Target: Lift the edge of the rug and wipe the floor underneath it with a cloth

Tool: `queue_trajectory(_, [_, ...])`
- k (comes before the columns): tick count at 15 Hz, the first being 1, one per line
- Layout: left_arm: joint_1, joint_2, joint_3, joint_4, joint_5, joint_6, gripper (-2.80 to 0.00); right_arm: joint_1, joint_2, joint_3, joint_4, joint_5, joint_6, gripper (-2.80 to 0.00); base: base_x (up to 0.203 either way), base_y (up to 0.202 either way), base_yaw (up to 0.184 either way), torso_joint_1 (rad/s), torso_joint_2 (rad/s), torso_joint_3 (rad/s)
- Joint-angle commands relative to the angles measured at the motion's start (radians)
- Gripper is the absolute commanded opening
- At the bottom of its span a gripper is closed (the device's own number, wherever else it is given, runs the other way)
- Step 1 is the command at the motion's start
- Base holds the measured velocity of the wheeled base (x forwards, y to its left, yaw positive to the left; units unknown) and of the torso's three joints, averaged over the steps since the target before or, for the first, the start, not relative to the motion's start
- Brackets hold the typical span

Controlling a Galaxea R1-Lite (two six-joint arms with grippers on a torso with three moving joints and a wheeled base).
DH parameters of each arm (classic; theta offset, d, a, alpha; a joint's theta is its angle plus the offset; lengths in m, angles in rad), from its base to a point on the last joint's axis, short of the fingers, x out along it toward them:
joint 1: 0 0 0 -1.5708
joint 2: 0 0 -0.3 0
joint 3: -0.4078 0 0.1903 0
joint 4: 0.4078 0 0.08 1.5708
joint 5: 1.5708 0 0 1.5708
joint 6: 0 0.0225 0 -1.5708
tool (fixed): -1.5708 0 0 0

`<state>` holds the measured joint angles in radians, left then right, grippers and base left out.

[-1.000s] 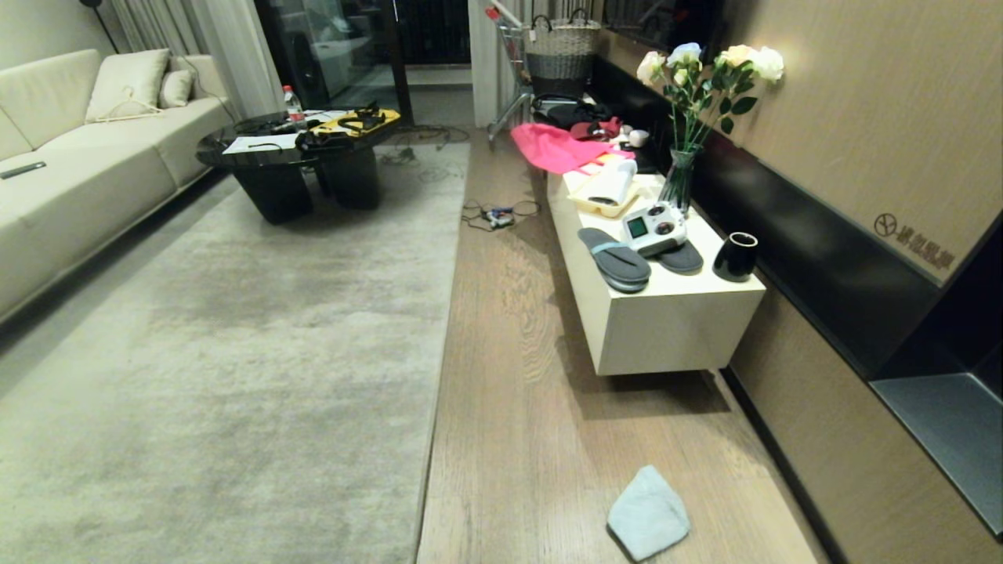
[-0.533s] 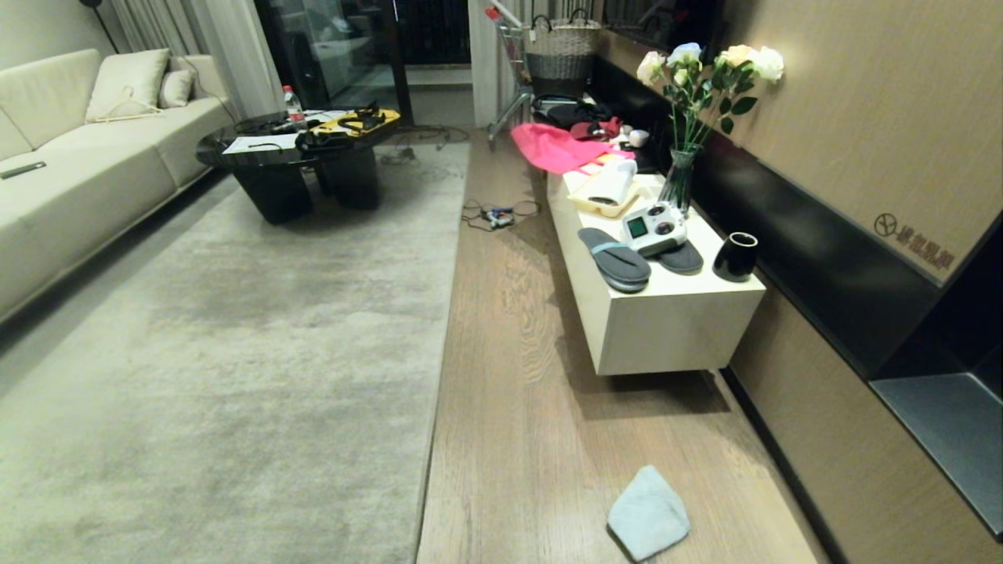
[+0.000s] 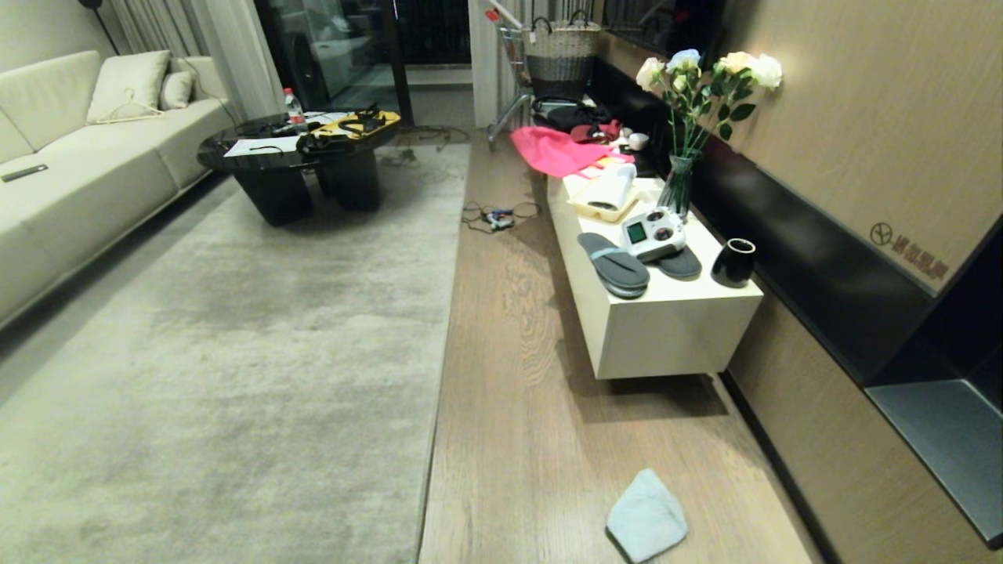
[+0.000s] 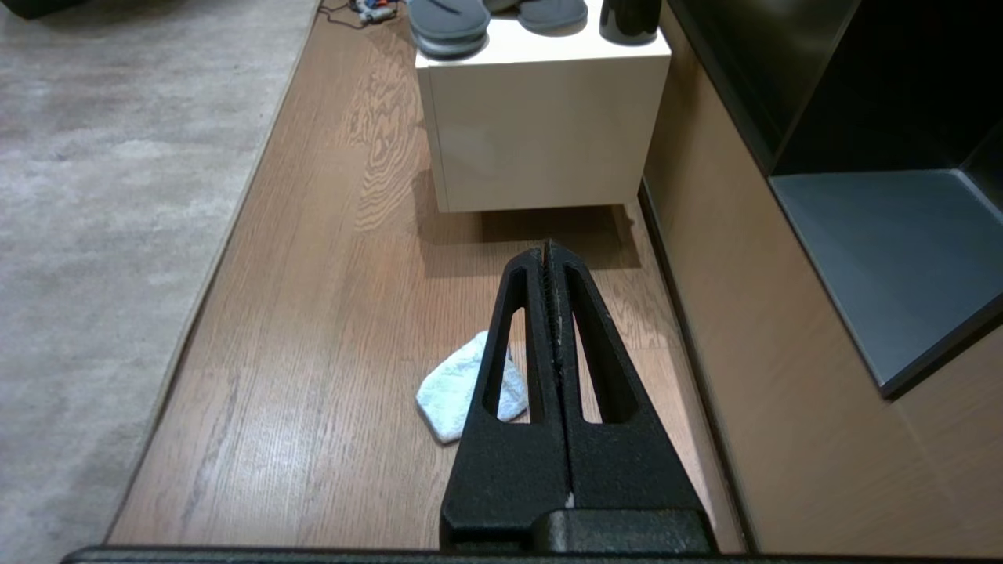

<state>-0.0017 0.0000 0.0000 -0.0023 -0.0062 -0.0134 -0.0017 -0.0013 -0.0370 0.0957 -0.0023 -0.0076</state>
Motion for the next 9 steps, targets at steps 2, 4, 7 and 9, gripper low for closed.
queue_trajectory(2, [-0.001, 0.002, 0.000, -0.001, 0.000, 0.000, -2.80, 0.000, 0.001, 0.000, 0.001, -0.001, 0.000, -2.80, 0.000, 0.000, 0.000, -0.003, -0.39, -0.403])
queue_trajectory(4, [0.000, 0.002, 0.000, -0.001, 0.000, 0.000, -2.80, 0.000, 0.001, 0.000, 0.001, -0.001, 0.000, -2.80, 0.000, 0.000, 0.000, 0.013, -0.43, -0.405])
queue_trajectory(7, [-0.001, 0.002, 0.000, -0.001, 0.000, 0.000, -2.80, 0.000, 0.001, 0.000, 0.001, -0.001, -0.002, -2.80, 0.000, 0.000, 0.000, 0.054, -0.44, -0.394])
queue_trajectory(9, [0.000, 0.002, 0.000, -0.001, 0.000, 0.000, -2.80, 0.000, 0.001, 0.000, 0.001, -0.001, -0.002, -2.80, 0.000, 0.000, 0.000, 0.093, -0.47, -0.384])
